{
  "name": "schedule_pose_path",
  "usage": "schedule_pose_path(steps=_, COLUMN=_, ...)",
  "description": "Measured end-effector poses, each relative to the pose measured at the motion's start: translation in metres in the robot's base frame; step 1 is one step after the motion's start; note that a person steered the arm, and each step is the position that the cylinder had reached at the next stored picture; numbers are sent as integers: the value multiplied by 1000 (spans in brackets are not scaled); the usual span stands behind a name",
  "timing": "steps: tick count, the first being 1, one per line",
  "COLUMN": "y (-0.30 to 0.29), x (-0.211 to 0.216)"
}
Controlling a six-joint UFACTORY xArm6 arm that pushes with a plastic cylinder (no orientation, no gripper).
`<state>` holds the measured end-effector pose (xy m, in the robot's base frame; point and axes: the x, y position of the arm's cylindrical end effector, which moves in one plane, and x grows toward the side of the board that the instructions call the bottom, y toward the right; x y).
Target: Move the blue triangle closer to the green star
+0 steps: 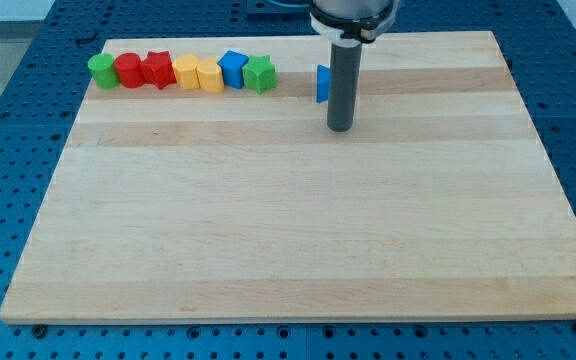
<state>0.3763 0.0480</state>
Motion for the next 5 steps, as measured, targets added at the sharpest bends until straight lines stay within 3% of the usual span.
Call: schedule_pose_path(steps=5, y=9, x=-56)
